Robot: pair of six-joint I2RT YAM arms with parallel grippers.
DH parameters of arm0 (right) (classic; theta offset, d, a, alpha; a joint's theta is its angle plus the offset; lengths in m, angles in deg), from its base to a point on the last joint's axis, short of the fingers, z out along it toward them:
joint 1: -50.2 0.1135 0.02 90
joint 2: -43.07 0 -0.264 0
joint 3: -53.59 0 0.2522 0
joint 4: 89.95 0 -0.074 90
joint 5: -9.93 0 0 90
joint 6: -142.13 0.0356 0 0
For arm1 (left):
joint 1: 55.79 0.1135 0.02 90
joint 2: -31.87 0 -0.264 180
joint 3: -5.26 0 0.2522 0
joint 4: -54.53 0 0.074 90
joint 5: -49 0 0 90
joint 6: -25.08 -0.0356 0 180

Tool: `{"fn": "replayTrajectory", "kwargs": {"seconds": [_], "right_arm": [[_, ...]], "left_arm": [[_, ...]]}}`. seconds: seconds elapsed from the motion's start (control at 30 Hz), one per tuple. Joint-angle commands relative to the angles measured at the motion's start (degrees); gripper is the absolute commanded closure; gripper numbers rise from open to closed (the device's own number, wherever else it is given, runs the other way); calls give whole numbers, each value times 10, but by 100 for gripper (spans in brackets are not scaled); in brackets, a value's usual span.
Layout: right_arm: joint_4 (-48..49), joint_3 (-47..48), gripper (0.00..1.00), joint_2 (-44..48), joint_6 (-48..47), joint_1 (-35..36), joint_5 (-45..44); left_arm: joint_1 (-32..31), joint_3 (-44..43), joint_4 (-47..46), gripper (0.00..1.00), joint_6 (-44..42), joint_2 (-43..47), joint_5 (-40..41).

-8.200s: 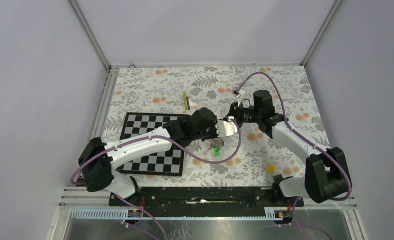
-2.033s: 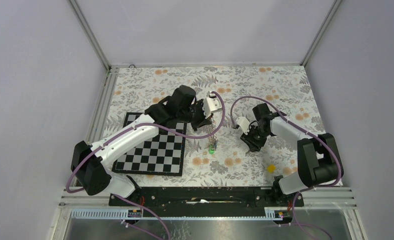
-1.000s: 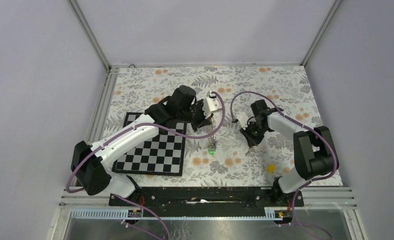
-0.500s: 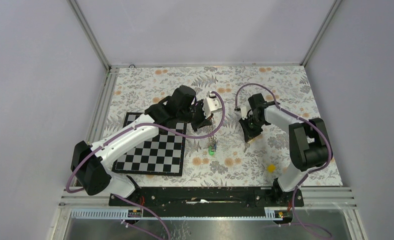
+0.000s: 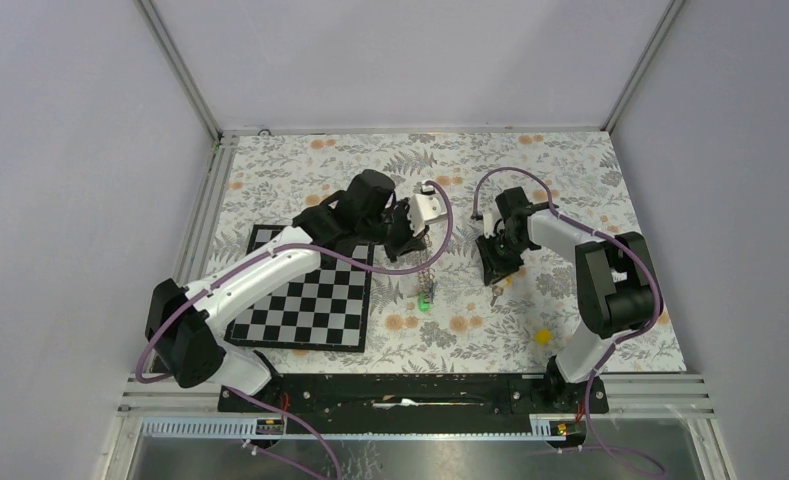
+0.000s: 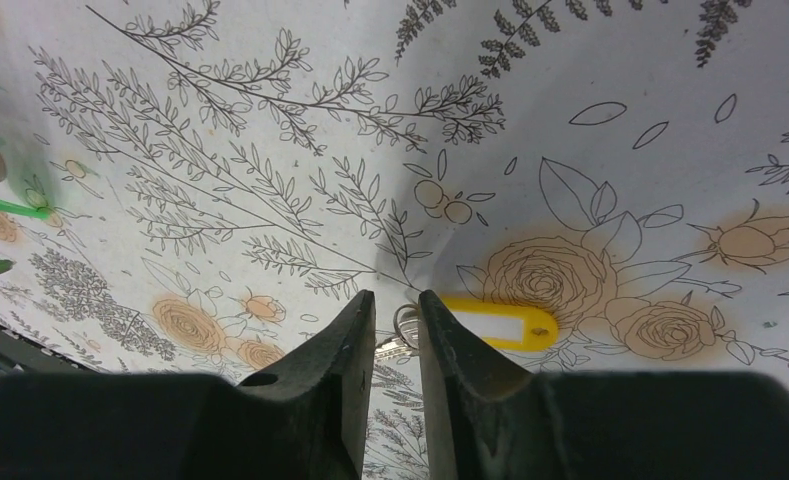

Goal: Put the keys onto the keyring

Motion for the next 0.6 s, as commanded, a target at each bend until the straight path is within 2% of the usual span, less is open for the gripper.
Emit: {"fn": "replayTrajectory", "kwargs": {"seconds": [0.0,0.2,0.43,0.57], "right_arm": [[-2,13,70,34,1,2,13],[-4,2,69,61,-61,2,16],[-9,-8,59,77,-133,3,19],[-18,-5,58,71,-164,14,14]], "left_arm": [[2,-39,-31,100,4,-1,-15],[2,-39,-30,100,2,-2,-15],[2,-38,-29,100,-2,2,-12],[2,-39,-26,100,-3,3,-10]]}}
